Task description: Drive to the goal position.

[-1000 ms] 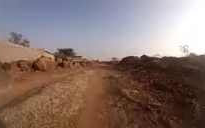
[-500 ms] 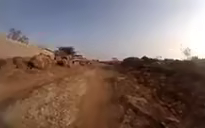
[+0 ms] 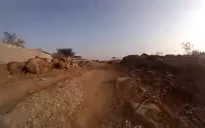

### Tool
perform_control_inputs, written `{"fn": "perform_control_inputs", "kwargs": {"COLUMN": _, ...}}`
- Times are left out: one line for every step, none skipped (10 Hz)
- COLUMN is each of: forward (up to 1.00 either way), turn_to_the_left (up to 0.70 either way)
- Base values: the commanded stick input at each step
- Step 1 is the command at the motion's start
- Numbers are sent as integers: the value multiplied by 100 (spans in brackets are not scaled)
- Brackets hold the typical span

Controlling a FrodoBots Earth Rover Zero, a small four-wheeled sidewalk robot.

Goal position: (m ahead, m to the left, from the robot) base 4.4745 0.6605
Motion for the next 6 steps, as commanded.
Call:
{"fn": "perform_control_inputs", "kwargs": {"forward": 70, "turn_to_the_left": 0}}
{"fn": "perform_control_inputs", "kwargs": {"forward": 70, "turn_to_the_left": 0}}
{"fn": "perform_control_inputs", "kwargs": {"forward": 70, "turn_to_the_left": 0}}
{"fn": "perform_control_inputs", "kwargs": {"forward": 70, "turn_to_the_left": 0}}
{"fn": "perform_control_inputs", "kwargs": {"forward": 70, "turn_to_the_left": 0}}
{"fn": "perform_control_inputs", "kwargs": {"forward": 70, "turn_to_the_left": 0}}
